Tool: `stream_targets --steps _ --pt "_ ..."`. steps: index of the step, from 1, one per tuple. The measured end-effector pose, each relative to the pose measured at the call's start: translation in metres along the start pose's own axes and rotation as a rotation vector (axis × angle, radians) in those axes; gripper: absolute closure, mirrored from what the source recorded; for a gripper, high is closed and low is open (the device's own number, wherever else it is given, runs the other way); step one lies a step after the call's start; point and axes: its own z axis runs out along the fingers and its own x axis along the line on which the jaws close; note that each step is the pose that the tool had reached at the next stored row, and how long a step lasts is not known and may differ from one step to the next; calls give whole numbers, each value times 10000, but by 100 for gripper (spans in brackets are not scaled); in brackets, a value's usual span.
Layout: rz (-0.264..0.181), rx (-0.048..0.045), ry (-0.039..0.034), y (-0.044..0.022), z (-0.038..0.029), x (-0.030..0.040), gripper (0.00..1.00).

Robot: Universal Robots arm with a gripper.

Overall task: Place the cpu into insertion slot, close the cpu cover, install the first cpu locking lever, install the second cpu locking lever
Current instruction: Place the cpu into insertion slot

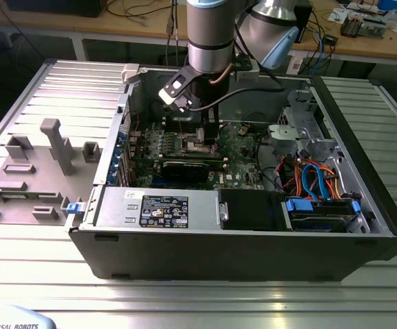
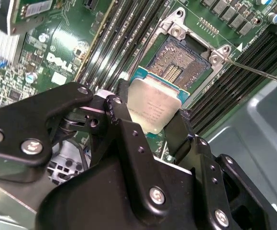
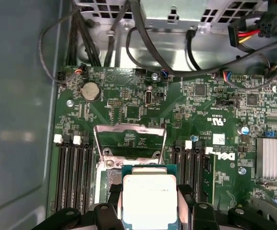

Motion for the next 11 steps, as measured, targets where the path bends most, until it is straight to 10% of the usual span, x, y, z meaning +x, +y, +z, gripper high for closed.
stream_targets --steps 11 --pt "409 -5 -37 -101 124 107 46"
